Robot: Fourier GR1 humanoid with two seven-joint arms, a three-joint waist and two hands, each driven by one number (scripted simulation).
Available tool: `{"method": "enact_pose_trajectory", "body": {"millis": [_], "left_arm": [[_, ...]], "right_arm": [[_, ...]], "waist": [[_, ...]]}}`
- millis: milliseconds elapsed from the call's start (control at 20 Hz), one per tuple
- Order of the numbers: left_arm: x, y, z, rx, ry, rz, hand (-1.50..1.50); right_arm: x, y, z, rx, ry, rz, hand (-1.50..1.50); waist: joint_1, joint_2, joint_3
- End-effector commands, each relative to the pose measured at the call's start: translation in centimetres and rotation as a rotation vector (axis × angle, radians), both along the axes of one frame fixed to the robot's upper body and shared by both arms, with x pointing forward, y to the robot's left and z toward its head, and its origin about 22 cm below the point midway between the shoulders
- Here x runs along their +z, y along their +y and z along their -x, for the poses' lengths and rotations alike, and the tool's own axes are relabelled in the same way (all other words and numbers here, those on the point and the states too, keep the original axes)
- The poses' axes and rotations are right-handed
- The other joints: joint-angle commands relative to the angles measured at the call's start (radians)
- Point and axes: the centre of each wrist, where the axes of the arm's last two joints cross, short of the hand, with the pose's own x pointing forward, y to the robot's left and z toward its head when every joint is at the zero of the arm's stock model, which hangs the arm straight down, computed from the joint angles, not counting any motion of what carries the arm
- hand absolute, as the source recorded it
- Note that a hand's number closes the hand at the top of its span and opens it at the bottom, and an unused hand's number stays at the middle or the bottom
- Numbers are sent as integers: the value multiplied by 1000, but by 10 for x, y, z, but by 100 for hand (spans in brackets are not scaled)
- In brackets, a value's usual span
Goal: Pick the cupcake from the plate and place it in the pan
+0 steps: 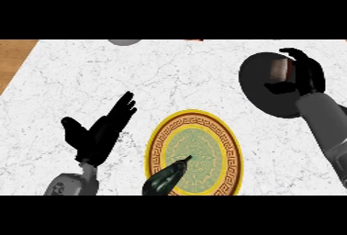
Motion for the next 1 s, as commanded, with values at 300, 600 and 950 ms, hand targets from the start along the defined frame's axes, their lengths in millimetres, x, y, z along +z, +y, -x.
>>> {"method": "enact_pose_trajectory", "body": {"millis": [300, 600, 950], "left_arm": [[-7, 11, 2, 23, 5, -5, 0], [-8, 13, -5, 33, 5, 0, 0], [3, 10, 5, 19, -4, 4, 0]], "right_arm": [[6, 2, -4, 112, -192, -392, -150], [8, -37, 7, 132, -130, -633, -150], [2, -103, 46, 260, -32, -721, -150]], "waist": [[-10, 5, 7], [-20, 5, 5], [-25, -5, 5]]}}
